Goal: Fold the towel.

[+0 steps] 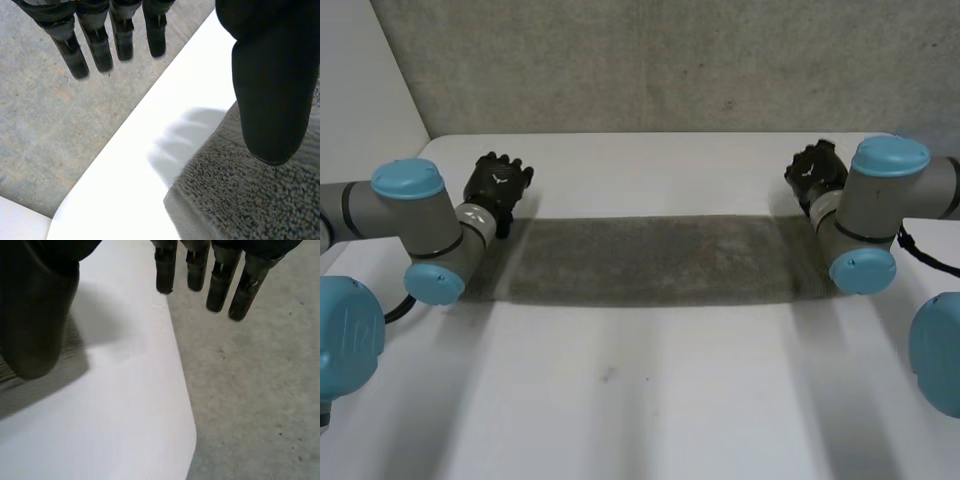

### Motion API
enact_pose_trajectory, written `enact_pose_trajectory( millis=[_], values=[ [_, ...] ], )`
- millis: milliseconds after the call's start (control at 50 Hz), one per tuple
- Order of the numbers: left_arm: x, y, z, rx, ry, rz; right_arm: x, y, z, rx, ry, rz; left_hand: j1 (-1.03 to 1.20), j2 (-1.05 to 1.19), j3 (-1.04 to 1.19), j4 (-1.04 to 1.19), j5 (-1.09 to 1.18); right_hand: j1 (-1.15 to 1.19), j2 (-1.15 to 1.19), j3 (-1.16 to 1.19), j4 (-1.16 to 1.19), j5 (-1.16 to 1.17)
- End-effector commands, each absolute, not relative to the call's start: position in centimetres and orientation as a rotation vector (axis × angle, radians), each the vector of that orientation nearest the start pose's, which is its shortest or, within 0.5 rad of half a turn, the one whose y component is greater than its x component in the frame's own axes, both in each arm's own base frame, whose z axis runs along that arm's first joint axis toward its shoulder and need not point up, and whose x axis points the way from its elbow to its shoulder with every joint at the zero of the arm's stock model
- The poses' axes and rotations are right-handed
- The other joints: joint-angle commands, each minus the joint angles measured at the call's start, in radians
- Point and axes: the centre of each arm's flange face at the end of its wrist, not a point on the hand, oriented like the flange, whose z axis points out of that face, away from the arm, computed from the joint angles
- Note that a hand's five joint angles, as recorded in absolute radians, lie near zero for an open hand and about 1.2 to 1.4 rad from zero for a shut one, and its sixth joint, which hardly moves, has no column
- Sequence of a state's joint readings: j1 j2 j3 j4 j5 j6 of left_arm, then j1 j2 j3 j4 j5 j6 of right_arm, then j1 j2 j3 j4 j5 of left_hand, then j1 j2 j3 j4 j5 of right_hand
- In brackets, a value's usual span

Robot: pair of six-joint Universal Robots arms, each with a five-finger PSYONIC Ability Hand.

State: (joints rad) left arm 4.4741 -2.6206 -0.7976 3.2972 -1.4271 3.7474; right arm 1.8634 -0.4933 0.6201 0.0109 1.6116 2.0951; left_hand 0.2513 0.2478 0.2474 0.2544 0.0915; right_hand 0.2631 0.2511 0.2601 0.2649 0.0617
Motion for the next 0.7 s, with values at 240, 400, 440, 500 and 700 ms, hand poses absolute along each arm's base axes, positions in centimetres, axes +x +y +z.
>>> enact_pose_trajectory(
  millis=[240, 400, 440, 500, 700],
  values=[
    [-25.0, -39.6, 19.6, 1.055, 1.998, -2.005, 24.5, -39.4, 24.7, 0.969, -1.868, 1.876, -0.077, -0.073, -0.073, -0.080, -0.091, -0.089, -0.077, -0.086, -0.090, -0.062],
    [-23.5, -33.3, 20.7, 1.084, 2.071, -1.944, 22.9, -34.8, 21.3, 1.103, -2.077, 1.739, -0.077, -0.073, -0.073, -0.080, -0.091, -0.089, -0.077, -0.086, -0.090, -0.062],
    [-23.5, -32.5, 20.7, 1.088, 2.084, -1.940, 22.4, -34.2, 20.2, 1.120, -2.131, 1.708, -0.077, -0.073, -0.073, -0.080, -0.091, -0.089, -0.077, -0.086, -0.090, -0.062],
    [-23.5, -31.3, 20.5, 1.070, 2.118, -1.958, 21.6, -33.5, 18.1, 1.123, -2.231, 1.651, -0.077, -0.073, -0.073, -0.080, -0.091, -0.055, -0.043, -0.052, -0.057, -0.028],
    [-23.1, -31.0, 20.1, 0.954, 2.220, -2.008, 20.7, -34.5, 12.0, 1.092, -2.340, 1.566, -0.077, -0.073, -0.073, -0.080, -0.091, 0.232, 0.244, 0.235, 0.230, 0.259]
  ],
)
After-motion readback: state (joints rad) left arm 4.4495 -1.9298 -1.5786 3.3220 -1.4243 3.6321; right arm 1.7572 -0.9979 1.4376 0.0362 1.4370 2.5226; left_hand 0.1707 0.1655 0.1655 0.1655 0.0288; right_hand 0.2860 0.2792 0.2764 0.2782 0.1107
